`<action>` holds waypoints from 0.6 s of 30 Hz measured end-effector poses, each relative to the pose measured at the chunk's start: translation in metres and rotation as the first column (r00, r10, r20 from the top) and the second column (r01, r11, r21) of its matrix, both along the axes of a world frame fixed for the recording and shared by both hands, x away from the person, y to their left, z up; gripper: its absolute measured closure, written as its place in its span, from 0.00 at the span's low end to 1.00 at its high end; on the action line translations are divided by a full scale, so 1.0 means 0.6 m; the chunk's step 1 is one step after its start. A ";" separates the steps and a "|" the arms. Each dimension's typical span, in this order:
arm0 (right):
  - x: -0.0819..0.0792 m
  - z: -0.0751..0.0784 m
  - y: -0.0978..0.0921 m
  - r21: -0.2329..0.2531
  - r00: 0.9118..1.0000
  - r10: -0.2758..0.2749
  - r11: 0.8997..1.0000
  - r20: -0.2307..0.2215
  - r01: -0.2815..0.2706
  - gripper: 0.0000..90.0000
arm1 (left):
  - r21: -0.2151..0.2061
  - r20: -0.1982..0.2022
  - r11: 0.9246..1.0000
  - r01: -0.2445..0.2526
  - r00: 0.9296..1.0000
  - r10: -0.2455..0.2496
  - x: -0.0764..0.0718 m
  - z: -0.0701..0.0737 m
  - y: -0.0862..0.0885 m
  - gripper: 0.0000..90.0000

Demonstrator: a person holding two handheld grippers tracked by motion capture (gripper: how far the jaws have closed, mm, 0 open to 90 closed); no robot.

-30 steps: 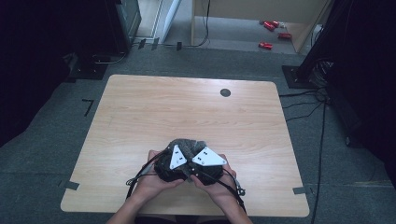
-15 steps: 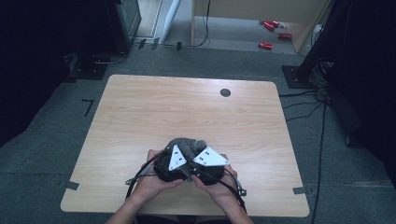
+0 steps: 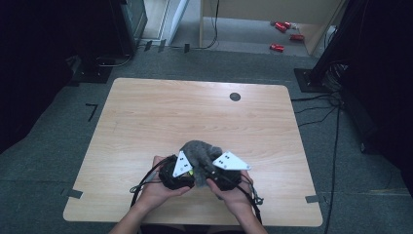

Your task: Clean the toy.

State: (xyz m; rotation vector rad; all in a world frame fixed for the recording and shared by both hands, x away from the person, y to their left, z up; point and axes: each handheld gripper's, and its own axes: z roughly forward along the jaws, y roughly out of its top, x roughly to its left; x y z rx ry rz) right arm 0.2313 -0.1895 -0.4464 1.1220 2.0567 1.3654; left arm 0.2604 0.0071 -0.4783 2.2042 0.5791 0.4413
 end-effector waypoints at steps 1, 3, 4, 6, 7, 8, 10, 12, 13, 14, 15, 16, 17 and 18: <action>0.008 -0.003 -0.016 0.004 0.998 -0.038 0.999 -0.042 0.039 0.78 | -0.036 -0.012 0.999 0.001 1.000 -0.002 0.001 0.001 0.005 0.39; 0.007 -0.002 -0.018 0.024 0.999 -0.026 0.999 -0.045 0.027 0.78 | -0.078 -0.011 0.997 0.012 1.000 -0.013 0.001 0.004 0.009 0.39; 0.005 -0.001 -0.018 0.042 0.999 -0.015 0.999 -0.042 0.017 0.78 | -0.087 0.000 0.996 0.022 1.000 -0.022 -0.002 0.005 0.009 0.39; 0.002 0.003 -0.016 0.058 0.999 -0.010 0.998 -0.031 0.012 0.78 | -0.116 0.008 0.992 0.039 0.999 -0.039 -0.005 0.006 0.011 0.39; 0.004 0.004 -0.018 0.077 0.999 -0.001 0.997 -0.034 0.004 0.78 | -0.139 0.009 0.989 0.053 0.999 -0.052 -0.006 0.007 0.014 0.39; 0.009 -0.001 -0.025 0.108 0.998 0.012 0.994 -0.061 -0.006 0.78 | -0.165 0.009 0.984 0.068 0.998 -0.067 -0.007 0.009 0.018 0.39; 0.014 -0.013 -0.026 0.097 0.996 0.010 0.995 -0.091 -0.001 0.78 | -0.214 0.023 0.974 0.081 0.997 -0.078 -0.009 0.016 0.025 0.39; 0.016 -0.019 -0.026 0.098 0.994 0.007 0.995 -0.107 0.003 0.78 | -0.238 0.026 0.968 0.082 0.997 -0.078 -0.007 0.020 0.031 0.39; 0.020 -0.023 -0.033 0.128 0.989 0.024 0.992 -0.144 -0.006 0.78 | -0.245 0.023 0.966 0.087 0.996 -0.084 -0.005 0.020 0.034 0.39; 0.020 -0.023 -0.033 0.128 0.989 0.024 0.992 -0.144 -0.006 0.78 | -0.249 0.019 0.964 0.089 0.996 -0.087 -0.004 0.018 0.035 0.39; 0.020 -0.021 -0.036 0.142 0.989 0.032 0.990 -0.146 -0.011 0.78 | -0.250 0.016 0.964 0.090 0.996 -0.089 -0.004 0.016 0.034 0.39; 0.018 -0.015 -0.040 0.174 0.989 0.042 0.985 -0.138 -0.018 0.78 | -0.242 0.016 0.966 0.091 0.996 -0.090 -0.004 0.013 0.032 0.39; 0.016 -0.007 -0.044 0.217 0.990 0.061 0.976 -0.126 -0.033 0.78 | -0.235 0.016 0.967 0.096 0.995 -0.094 -0.004 0.011 0.029 0.39; 0.013 0.000 -0.045 0.247 0.991 0.079 0.968 -0.106 -0.050 0.78 | -0.232 0.018 0.967 0.102 0.995 -0.101 -0.005 0.009 0.026 0.39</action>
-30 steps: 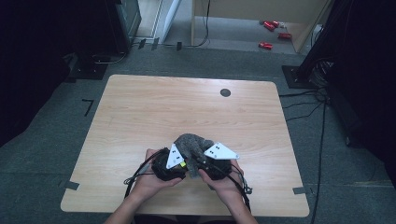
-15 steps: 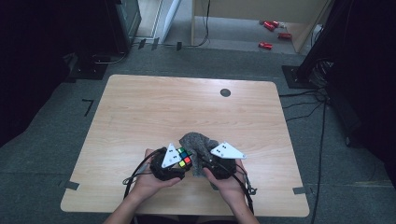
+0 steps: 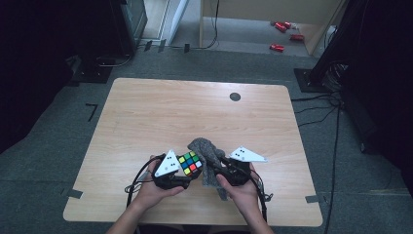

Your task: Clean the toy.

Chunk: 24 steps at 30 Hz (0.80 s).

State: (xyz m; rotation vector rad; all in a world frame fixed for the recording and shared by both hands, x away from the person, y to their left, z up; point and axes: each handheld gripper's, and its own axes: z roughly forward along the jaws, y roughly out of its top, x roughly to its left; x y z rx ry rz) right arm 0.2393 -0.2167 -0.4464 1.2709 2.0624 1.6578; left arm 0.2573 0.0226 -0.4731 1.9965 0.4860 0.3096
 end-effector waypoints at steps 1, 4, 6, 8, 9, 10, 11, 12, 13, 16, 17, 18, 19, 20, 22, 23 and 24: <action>-0.002 0.006 0.001 0.003 1.000 0.001 1.000 0.014 -0.001 0.78 | -0.004 0.007 1.000 0.006 1.000 -0.006 -0.002 -0.001 -0.003 0.39; -0.001 0.002 0.003 -0.027 1.000 -0.018 0.999 0.013 0.018 0.79 | -0.021 0.030 1.000 0.009 1.000 -0.008 -0.006 0.002 -0.004 0.39; 0.008 -0.019 0.001 -0.058 0.999 -0.040 0.998 -0.035 0.038 0.79 | -0.069 0.022 0.997 0.021 1.000 -0.019 -0.005 0.007 0.004 0.39; 0.014 -0.040 -0.001 -0.074 0.996 -0.036 0.997 -0.085 0.030 0.79 | -0.093 0.014 0.995 0.024 1.000 -0.023 -0.002 0.009 0.010 0.39; 0.013 -0.043 -0.001 -0.057 0.995 -0.030 0.998 -0.096 0.024 0.79 | -0.085 0.018 0.996 0.022 1.000 -0.020 -0.002 0.008 0.011 0.39; 0.012 -0.040 0.000 -0.048 0.996 -0.026 0.999 -0.088 0.022 0.79 | -0.078 0.018 0.997 0.020 1.000 -0.019 -0.001 0.006 0.012 0.39; 0.009 -0.033 0.002 -0.048 0.997 -0.028 0.999 -0.070 0.025 0.79 | -0.079 0.015 0.997 0.020 1.000 -0.018 0.000 0.004 0.013 0.39; 0.006 -0.025 0.003 -0.047 0.998 -0.035 0.998 -0.048 0.033 0.79 | -0.079 0.007 0.997 0.019 1.000 -0.018 0.000 0.003 0.013 0.39; 0.003 -0.016 0.002 -0.021 0.999 -0.027 0.999 -0.026 0.027 0.79 | -0.062 0.012 0.998 0.017 1.000 -0.016 0.000 0.002 0.012 0.39; -0.008 0.005 0.001 0.061 1.000 0.007 0.998 0.024 -0.009 0.79 | -0.037 0.023 0.999 0.027 0.999 -0.026 -0.004 -0.001 0.004 0.39; -0.009 0.006 0.003 0.044 0.999 0.005 0.999 0.032 -0.007 0.79 | -0.038 0.025 0.999 0.029 0.999 -0.028 -0.005 0.000 0.003 0.39; -0.009 0.004 0.004 0.024 0.999 0.002 1.000 0.039 -0.003 0.79 | -0.033 0.029 0.999 0.027 0.999 -0.026 -0.006 0.001 0.002 0.39; -0.003 -0.009 0.000 0.032 1.000 -0.005 0.999 0.000 0.005 0.79 | -0.034 0.028 0.999 0.025 0.999 -0.024 -0.006 0.002 0.002 0.39; -0.003 -0.009 0.000 0.032 1.000 -0.005 0.999 0.000 0.005 0.79 | -0.046 0.022 0.999 0.025 0.999 -0.024 -0.005 0.002 0.004 0.39; 0.002 -0.020 -0.002 0.002 0.999 -0.014 1.000 -0.036 0.014 0.79 | -0.059 0.010 0.998 0.023 1.000 -0.023 -0.003 0.003 0.006 0.39; 0.003 -0.023 -0.004 0.001 0.999 -0.013 1.000 -0.043 0.013 0.79 | -0.053 0.011 0.998 0.022 1.000 -0.022 -0.002 0.001 0.006 0.39; 0.001 -0.016 -0.005 0.010 0.999 -0.003 1.000 -0.035 0.004 0.79 | -0.025 0.017 1.000 0.017 1.000 -0.017 -0.002 -0.002 0.003 0.39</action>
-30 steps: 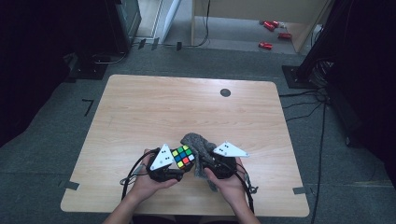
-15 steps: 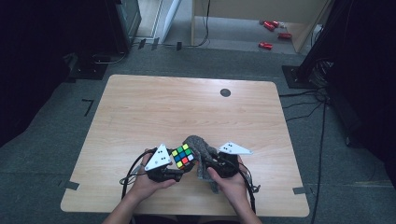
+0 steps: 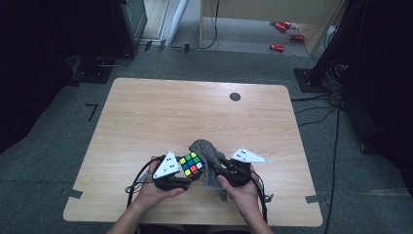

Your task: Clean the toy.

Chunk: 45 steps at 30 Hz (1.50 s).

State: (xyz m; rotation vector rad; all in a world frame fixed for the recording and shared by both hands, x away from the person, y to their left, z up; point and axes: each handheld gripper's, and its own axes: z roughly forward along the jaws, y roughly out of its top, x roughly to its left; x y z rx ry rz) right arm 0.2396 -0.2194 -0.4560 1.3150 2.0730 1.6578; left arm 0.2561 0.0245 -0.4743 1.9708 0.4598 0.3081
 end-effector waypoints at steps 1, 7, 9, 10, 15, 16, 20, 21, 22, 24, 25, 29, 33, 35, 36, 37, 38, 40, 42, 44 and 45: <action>0.000 0.000 0.000 0.000 1.000 0.000 1.000 0.000 0.000 0.79 | 0.000 0.000 1.000 0.000 1.000 0.000 0.000 0.000 0.000 0.39; -0.009 0.018 0.009 -0.005 0.998 0.017 1.000 0.068 -0.016 0.78 | 0.025 0.007 1.000 0.005 1.000 -0.005 -0.002 -0.003 -0.004 0.39; 0.002 -0.004 0.005 -0.041 1.000 -0.008 0.999 -0.003 0.008 0.78 | -0.009 0.003 1.000 0.010 1.000 -0.010 -0.002 0.002 0.001 0.39; 0.002 -0.004 0.005 -0.041 1.000 -0.008 0.999 -0.003 0.008 0.78 | -0.018 0.000 1.000 0.008 1.000 -0.008 -0.001 0.005 0.003 0.39; -0.005 0.014 0.003 0.015 0.999 0.025 1.000 0.029 -0.025 0.78 | 0.008 -0.020 1.000 -0.006 1.000 0.006 0.003 -0.004 -0.001 0.39; -0.005 0.014 0.003 0.015 0.999 0.025 1.000 0.029 -0.025 0.78 | 0.008 -0.020 1.000 -0.006 1.000 0.006 0.003 -0.004 -0.001 0.39; -0.006 0.017 0.004 0.010 0.999 0.017 1.000 0.043 -0.017 0.78 | -0.011 0.015 1.000 -0.020 1.000 0.020 -0.003 0.004 0.000 0.39; -0.006 0.017 0.004 0.010 0.999 0.017 1.000 0.043 -0.017 0.78 | -0.011 0.015 1.000 -0.020 1.000 0.020 -0.003 0.004 0.000 0.39; -0.003 0.009 0.002 0.005 1.000 0.006 1.000 0.015 -0.006 0.78 | -0.024 0.013 0.999 -0.030 0.999 0.030 -0.002 0.007 0.003 0.39; 0.006 -0.005 0.000 -0.024 0.998 -0.011 1.000 -0.060 0.009 0.78 | -0.024 -0.005 0.999 -0.048 0.999 0.048 0.003 0.009 0.009 0.39; 0.008 -0.006 -0.002 -0.018 0.997 -0.007 1.000 -0.080 0.006 0.78 | -0.026 -0.014 0.998 -0.049 0.999 0.049 0.005 0.008 0.010 0.39; -0.002 0.016 0.002 0.017 0.999 0.030 0.999 -0.033 -0.029 0.78 | -0.010 -0.032 0.999 -0.031 0.999 0.031 0.006 0.001 0.006 0.39; -0.007 0.029 0.004 0.018 1.000 0.023 1.000 0.013 -0.023 0.78 | 0.001 -0.018 1.000 0.001 1.000 -0.001 -0.002 0.001 -0.004 0.39; -0.002 0.016 0.002 0.010 1.000 0.003 1.000 0.002 -0.003 0.79 | -0.003 -0.020 1.000 0.006 1.000 -0.006 -0.003 0.007 -0.004 0.39; -0.001 0.011 0.002 0.002 1.000 -0.007 1.000 -0.003 0.007 0.79 | -0.021 -0.029 1.000 0.003 1.000 -0.003 -0.002 0.010 -0.002 0.39; 0.001 0.000 0.002 -0.029 1.000 -0.019 0.999 -0.016 0.018 0.79 | -0.031 -0.035 0.999 -0.008 0.999 0.007 0.002 0.012 0.003 0.39; 0.001 0.000 0.002 -0.024 1.000 -0.019 1.000 -0.022 0.019 0.79 | -0.031 -0.035 0.999 -0.008 0.999 0.007 0.002 0.012 0.003 0.39; -0.003 0.008 0.004 -0.019 1.000 -0.009 1.000 -0.011 0.009 0.79 | -0.040 -0.045 0.999 -0.017 0.999 0.015 0.004 0.010 0.007 0.39; -0.009 0.023 0.007 -0.010 1.000 0.004 1.000 0.026 -0.004 0.79 | -0.041 -0.062 0.999 -0.013 0.998 0.010 0.006 0.006 0.007 0.39; -0.011 0.028 0.008 -0.001 0.999 0.006 1.000 0.041 -0.006 0.79 | -0.031 -0.061 1.000 0.000 0.998 -0.002 0.001 0.003 -0.002 0.39; -0.012 0.032 0.009 0.001 0.999 0.000 1.000 0.048 0.000 0.79 | -0.025 -0.053 1.000 0.006 0.999 -0.008 -0.002 0.003 -0.007 0.39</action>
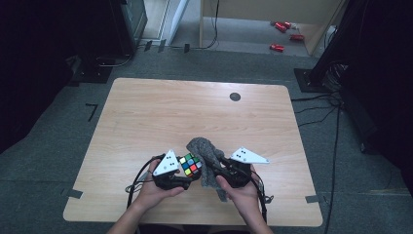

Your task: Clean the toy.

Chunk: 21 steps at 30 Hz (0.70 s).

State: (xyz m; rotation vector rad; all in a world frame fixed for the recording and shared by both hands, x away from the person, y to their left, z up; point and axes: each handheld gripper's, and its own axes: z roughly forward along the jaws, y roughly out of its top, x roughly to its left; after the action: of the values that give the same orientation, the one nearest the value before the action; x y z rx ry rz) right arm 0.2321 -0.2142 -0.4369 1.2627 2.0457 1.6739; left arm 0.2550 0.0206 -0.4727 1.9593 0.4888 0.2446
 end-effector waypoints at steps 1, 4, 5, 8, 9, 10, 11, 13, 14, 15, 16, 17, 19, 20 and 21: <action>0.000 0.000 0.000 -0.004 1.000 -0.007 1.000 0.004 0.007 0.79 | 0.005 0.009 1.000 -0.003 1.000 0.003 -0.002 0.000 -0.004 0.39; 0.008 -0.024 -0.005 -0.038 0.998 -0.052 0.998 -0.029 0.051 0.79 | -0.006 0.003 1.000 -0.011 1.000 0.011 0.000 0.006 -0.001 0.39; 0.009 -0.031 -0.003 -0.059 0.997 -0.060 0.997 -0.038 0.058 0.79 | -0.025 -0.008 1.000 -0.017 1.000 0.017 0.002 0.009 0.005 0.39; 0.007 -0.029 0.000 -0.037 0.997 -0.050 0.998 -0.053 0.048 0.79 | -0.032 -0.006 0.999 -0.035 0.999 0.035 0.008 0.012 0.017 0.39; 0.005 -0.023 0.001 -0.025 0.998 -0.036 0.999 -0.044 0.035 0.79 | -0.032 -0.019 0.999 -0.034 0.999 0.034 0.010 0.010 0.019 0.39; 0.005 -0.023 0.001 -0.025 0.998 -0.036 0.999 -0.044 0.035 0.79 | -0.032 -0.019 0.999 -0.034 0.999 0.034 0.010 0.010 0.019 0.39; 0.000 -0.009 0.003 -0.013 1.000 -0.018 1.000 -0.013 0.018 0.79 | -0.029 -0.024 0.999 -0.027 0.999 0.026 0.010 0.008 0.018 0.39; -0.003 -0.003 0.004 -0.011 1.000 -0.017 1.000 0.003 0.017 0.79 | -0.024 -0.029 1.000 -0.008 1.000 0.007 0.006 0.005 0.010 0.39; -0.005 0.000 0.005 -0.012 1.000 -0.020 1.000 0.009 0.020 0.79 | -0.016 -0.023 1.000 0.002 1.000 -0.003 0.002 0.004 0.005 0.39; -0.004 -0.001 0.002 -0.018 0.999 -0.036 0.999 0.013 0.036 0.79 | 0.002 -0.002 1.000 0.000 1.000 0.000 -0.005 0.005 -0.005 0.39; -0.002 -0.004 0.000 -0.015 0.999 -0.040 0.999 0.008 0.040 0.79 | 0.005 -0.001 1.000 -0.003 1.000 0.003 -0.005 0.006 -0.006 0.39; -0.002 -0.004 0.000 -0.015 0.999 -0.040 0.999 0.008 0.040 0.79 | 0.005 -0.001 1.000 -0.003 1.000 0.003 -0.005 0.006 -0.006 0.39; 0.005 -0.016 -0.005 -0.021 0.998 -0.053 0.998 -0.021 0.052 0.79 | -0.015 0.000 1.000 -0.010 1.000 0.010 -0.003 0.010 -0.002 0.39; 0.006 -0.022 -0.005 -0.032 0.998 -0.057 0.998 -0.032 0.056 0.79 | -0.029 -0.002 0.999 -0.018 1.000 0.018 -0.001 0.013 0.004 0.39; 0.007 -0.027 -0.004 -0.037 0.998 -0.056 0.998 -0.043 0.054 0.79 | -0.037 -0.001 0.999 -0.031 1.000 0.031 0.003 0.015 0.011 0.39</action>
State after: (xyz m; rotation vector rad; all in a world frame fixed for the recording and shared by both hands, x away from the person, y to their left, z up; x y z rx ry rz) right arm 0.2361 -0.2166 -0.4531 1.3430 2.0364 1.5921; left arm 0.2568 0.0274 -0.4638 1.9168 0.5215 0.2530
